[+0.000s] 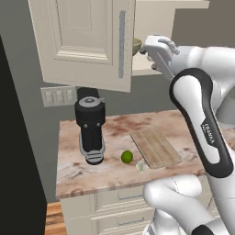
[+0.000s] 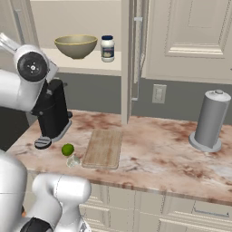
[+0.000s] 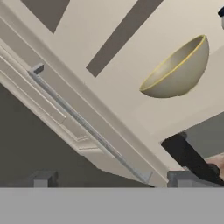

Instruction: Open the cabinet. Place the bowl and condiment on the counter. Then place the lime and garlic on the cutting board.

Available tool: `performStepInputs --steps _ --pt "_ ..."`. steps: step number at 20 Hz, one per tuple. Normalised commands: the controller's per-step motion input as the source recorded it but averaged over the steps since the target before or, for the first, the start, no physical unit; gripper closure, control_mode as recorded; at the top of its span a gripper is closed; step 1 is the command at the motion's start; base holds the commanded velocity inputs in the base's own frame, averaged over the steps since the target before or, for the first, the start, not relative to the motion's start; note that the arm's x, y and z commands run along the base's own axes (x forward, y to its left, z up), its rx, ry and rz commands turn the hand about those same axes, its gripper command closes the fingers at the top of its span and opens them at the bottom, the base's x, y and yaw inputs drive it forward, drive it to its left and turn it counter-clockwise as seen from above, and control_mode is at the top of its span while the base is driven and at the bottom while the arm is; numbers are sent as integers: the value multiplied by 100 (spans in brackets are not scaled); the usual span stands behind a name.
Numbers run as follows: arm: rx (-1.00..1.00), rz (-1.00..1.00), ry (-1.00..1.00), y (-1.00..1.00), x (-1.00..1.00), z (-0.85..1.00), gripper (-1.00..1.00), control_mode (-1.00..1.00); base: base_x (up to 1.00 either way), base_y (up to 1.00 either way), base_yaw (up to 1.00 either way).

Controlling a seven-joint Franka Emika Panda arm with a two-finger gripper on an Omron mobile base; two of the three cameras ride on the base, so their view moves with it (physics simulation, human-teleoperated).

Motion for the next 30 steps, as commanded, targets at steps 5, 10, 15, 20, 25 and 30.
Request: performStepInputs --steps 5,10,15,20,25,30 --pt "3 6 0 -3 5 0 -100 -100 0 0 0" --pt "10 8 0 -21 -11 8 -100 -100 0 0 0" --pt "15 13 0 -22 -1 20 -100 -100 0 0 0" --pt "14 12 1 -22 0 16 -100 -100 0 0 0" --pt "11 3 9 -19 15 2 -100 -100 0 0 0" --pt "7 0 16 -17 24 9 -100 -100 0 0 0"
